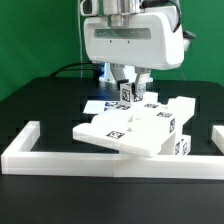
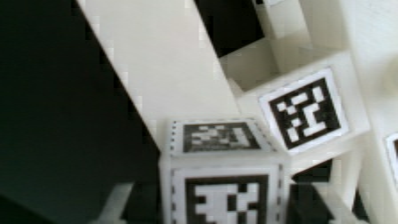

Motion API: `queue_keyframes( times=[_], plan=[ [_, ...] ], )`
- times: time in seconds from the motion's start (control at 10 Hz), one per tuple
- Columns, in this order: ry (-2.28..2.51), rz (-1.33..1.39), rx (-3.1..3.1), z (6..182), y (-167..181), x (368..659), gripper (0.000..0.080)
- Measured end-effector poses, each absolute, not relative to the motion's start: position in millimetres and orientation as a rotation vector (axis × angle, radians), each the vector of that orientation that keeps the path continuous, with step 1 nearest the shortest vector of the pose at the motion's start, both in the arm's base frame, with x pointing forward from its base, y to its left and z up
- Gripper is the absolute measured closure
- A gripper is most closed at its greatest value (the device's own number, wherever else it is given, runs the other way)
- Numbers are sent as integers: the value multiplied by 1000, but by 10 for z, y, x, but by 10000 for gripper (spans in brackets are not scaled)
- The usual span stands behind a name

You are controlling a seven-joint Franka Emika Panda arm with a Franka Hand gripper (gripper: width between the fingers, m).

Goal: Assemble chair

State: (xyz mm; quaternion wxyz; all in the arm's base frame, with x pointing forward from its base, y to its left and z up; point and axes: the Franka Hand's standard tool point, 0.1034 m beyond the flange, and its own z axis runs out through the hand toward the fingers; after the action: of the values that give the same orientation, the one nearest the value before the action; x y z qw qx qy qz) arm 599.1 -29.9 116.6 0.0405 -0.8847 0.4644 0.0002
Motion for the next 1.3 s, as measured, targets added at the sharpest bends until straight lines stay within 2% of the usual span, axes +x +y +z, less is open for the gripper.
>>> queue_keyframes(
  times=[0.8, 1.3],
  plan=[
    [2263, 45, -2068, 1170, -204, 5998, 511],
    [2585, 66, -1656, 1172, -110, 6003, 511]
  ],
)
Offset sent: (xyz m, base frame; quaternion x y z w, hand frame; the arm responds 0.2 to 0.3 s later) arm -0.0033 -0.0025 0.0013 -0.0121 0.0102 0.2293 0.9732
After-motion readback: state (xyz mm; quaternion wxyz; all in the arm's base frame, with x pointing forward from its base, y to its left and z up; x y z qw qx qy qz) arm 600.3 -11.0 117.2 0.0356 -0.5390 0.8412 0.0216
